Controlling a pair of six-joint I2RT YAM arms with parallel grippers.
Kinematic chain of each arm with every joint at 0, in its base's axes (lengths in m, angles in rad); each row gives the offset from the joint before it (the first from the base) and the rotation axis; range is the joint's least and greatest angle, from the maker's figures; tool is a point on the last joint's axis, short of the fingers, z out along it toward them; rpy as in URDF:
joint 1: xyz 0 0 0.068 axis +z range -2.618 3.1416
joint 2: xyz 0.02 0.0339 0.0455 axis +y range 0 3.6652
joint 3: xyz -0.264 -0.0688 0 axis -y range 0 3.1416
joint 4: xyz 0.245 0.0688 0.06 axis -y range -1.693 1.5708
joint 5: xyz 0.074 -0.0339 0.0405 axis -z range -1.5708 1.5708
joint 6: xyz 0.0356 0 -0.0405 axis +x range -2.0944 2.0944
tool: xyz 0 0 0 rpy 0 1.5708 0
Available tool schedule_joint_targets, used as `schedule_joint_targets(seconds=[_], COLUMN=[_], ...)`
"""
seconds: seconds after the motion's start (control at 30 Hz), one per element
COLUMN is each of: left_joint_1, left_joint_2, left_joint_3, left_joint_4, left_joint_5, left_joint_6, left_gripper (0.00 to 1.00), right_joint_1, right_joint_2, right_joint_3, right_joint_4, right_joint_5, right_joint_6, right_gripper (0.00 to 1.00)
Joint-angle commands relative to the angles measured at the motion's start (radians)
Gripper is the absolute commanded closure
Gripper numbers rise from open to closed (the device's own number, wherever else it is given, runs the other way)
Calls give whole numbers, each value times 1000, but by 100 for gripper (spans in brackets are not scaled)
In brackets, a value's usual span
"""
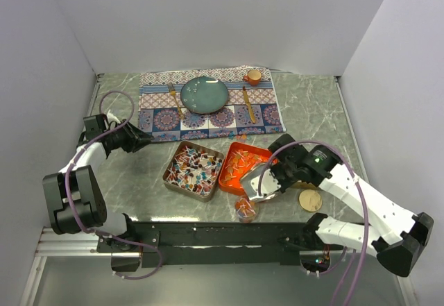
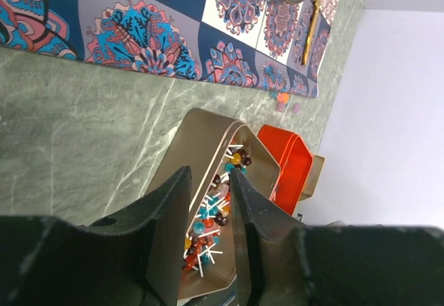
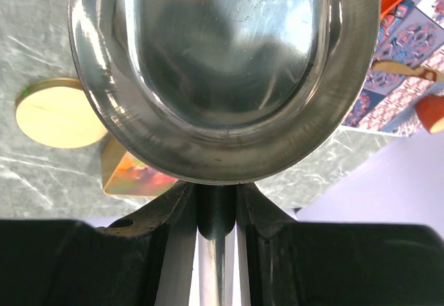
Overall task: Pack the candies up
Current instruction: Place the fake candies in the packing bottle, then place the spatula at the center of the board.
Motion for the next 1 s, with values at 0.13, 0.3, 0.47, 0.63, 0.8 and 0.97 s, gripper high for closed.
schedule_joint_targets(seconds=[0.13,0.3,0.47,0.63,0.8,0.97], left_joint_1=[6,5,2,2,2,1], left_joint_2=[67,55,44,21,74,105], left_joint_3=[61,84,127,161,228,280], left_joint_4=[33,2,-56,-84,-130,-144], left_joint_5=[73,50,58,44,33,9], left_joint_6=[-35,-12,104,140,149,166], left_gripper=[65,63,59,58,57,57], right_joint_1=[-4,-222,-466,-720,-826,-846], right_joint_2=[-43,95,314,538,765,942], right_joint_3=[58,212,346,477,609,695], right_joint_4=[11,195,370,487,534,534], right_joint_5=[91,-20,-108,-163,-159,-130], right_joint_6=[53,391,705,1010,1105,1059], right_gripper=[100,100,100,100,100,100])
